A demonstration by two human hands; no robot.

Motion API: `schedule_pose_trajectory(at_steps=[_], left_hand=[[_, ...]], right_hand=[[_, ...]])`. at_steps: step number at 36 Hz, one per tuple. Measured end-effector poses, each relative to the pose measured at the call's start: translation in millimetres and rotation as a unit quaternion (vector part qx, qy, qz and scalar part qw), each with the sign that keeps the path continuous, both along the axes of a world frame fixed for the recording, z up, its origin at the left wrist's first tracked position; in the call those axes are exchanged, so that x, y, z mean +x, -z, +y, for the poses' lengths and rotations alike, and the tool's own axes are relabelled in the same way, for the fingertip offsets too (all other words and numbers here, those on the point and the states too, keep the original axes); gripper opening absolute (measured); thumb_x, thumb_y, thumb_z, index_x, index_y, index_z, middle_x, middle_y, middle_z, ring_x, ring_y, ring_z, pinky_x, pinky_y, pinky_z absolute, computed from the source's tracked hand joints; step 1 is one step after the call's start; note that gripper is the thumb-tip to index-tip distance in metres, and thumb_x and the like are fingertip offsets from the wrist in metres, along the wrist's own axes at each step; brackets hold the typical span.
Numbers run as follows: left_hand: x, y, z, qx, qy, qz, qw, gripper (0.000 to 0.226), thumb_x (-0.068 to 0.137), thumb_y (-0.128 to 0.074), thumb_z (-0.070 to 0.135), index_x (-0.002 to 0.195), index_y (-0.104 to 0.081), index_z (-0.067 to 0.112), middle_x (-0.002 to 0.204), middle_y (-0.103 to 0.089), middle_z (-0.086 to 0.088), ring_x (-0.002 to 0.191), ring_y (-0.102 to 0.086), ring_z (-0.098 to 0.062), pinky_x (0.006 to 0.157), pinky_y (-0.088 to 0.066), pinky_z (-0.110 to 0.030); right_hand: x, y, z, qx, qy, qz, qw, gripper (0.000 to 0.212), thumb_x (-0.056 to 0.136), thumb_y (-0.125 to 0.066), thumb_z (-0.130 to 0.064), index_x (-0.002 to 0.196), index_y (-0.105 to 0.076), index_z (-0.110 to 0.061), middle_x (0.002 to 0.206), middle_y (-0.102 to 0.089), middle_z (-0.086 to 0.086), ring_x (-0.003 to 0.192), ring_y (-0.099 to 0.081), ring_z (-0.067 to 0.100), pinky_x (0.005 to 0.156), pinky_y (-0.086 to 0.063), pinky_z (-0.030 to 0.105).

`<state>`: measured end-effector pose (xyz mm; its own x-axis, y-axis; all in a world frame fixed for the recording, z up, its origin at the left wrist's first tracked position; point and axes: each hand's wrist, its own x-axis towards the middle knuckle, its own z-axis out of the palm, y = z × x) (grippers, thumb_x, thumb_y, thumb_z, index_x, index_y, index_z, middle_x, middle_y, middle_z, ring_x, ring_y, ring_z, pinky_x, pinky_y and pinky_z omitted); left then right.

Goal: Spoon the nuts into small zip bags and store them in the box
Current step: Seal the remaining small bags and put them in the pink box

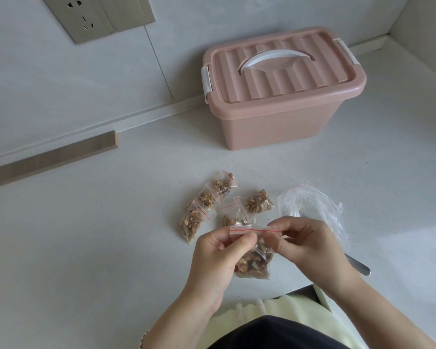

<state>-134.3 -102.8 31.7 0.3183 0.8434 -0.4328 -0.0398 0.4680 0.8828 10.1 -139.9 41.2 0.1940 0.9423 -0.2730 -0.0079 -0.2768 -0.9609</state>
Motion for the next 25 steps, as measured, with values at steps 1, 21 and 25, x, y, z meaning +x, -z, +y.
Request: schedule_pose_trajectory(at_steps=[1, 21, 25], left_hand=[[0.2, -0.2, -1.1, 0.000, 0.002, -0.003, 1.000, 0.037, 0.056, -0.072, 0.034, 0.084, -0.076, 0.011, 0.087, -0.073, -0.016, 0.087, -0.069, -0.030, 0.070, -0.055, -0.030], [-4.8, 2.6, 2.3, 0.190, 0.083, 0.072, 0.976, 0.011, 0.073, -0.069, 0.016, 0.082, -0.073, 0.012, 0.081, -0.073, 0.000, 0.075, -0.068, -0.008, 0.068, -0.050, -0.015], [-5.6, 3.4, 2.7, 0.228, 0.081, 0.074, 0.967, 0.014, 0.071, -0.066, 0.029, 0.078, -0.072, 0.019, 0.075, -0.072, 0.002, 0.070, -0.066, -0.005, 0.065, -0.048, -0.013]], right_hand=[[-0.1, 0.3, -0.3, 0.006, -0.001, -0.005, 1.000, 0.027, 0.075, -0.069, 0.001, 0.061, -0.069, -0.022, 0.063, -0.069, -0.001, 0.058, -0.064, 0.009, 0.058, -0.050, 0.017], [1.9, 0.4, -1.6, 0.030, -0.019, -0.083, 0.996, 0.025, 0.075, -0.071, -0.002, 0.062, -0.066, -0.022, 0.056, -0.064, -0.010, 0.045, -0.051, 0.004, 0.049, -0.040, 0.011], [1.9, 1.2, -1.5, 0.041, -0.029, -0.093, 0.994, 0.023, 0.075, -0.072, -0.002, 0.064, -0.068, -0.022, 0.060, -0.066, -0.007, 0.052, -0.056, 0.009, 0.054, -0.045, 0.015]])
